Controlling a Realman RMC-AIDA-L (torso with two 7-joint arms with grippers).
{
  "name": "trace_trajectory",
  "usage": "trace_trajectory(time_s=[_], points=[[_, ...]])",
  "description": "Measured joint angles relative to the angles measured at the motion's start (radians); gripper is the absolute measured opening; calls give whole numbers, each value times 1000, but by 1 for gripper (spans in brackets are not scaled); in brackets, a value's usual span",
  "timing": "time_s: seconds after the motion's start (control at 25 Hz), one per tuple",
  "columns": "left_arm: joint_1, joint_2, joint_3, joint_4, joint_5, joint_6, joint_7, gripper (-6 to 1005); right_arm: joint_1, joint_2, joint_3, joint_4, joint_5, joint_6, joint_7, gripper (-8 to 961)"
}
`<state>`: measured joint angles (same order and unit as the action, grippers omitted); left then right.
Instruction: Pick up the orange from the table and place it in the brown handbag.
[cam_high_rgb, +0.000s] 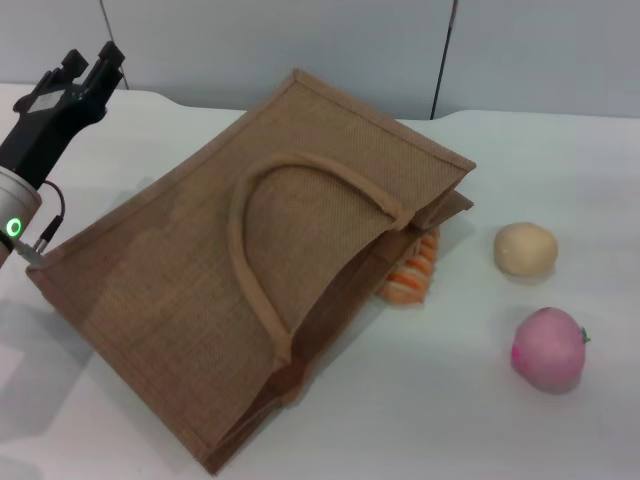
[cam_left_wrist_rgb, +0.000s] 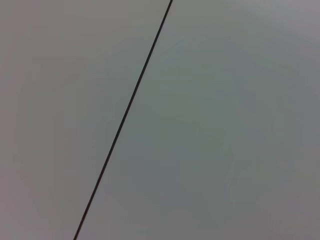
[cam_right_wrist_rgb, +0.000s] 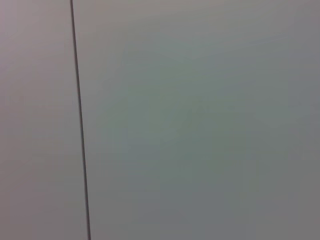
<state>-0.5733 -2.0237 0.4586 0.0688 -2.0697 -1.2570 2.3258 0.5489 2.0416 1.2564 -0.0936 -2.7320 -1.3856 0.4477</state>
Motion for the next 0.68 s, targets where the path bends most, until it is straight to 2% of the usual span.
trace_trajectory(time_s=[0.68], points=[[-1,-1,-12,-4,-11,11,-2,589,1,0,0,0,0,1,0,745]])
